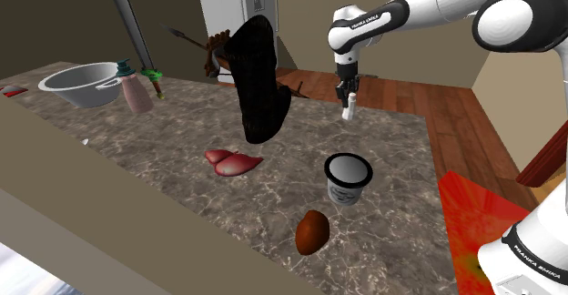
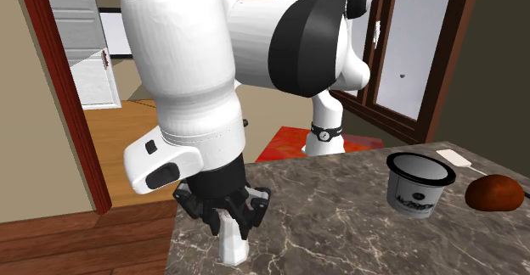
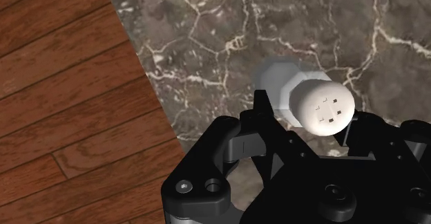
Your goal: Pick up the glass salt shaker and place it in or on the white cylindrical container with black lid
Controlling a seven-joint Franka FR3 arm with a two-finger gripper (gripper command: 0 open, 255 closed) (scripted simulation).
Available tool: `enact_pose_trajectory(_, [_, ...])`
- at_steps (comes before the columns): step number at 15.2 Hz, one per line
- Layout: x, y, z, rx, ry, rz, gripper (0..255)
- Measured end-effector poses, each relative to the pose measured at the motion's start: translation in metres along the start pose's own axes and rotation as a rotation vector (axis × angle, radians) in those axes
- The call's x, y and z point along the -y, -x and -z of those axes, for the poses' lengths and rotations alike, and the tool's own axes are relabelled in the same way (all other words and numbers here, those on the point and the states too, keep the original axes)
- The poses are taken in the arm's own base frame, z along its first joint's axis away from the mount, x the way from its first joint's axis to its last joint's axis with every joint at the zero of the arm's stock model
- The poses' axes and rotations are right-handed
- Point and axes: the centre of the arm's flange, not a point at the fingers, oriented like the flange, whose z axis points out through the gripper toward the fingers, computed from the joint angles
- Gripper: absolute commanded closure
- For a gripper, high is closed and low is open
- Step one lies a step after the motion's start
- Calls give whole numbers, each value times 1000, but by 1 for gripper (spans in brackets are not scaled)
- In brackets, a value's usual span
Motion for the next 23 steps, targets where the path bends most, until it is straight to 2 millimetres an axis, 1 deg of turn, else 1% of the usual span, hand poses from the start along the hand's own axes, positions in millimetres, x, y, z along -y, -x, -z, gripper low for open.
enact_pose_trajectory(3, [0,0,0,0,0,0,255])
enact_pose_trajectory(5, [1,2,5,1,0,0,255])
enact_pose_trajectory(23, [1,21,97,1,0,0,255])
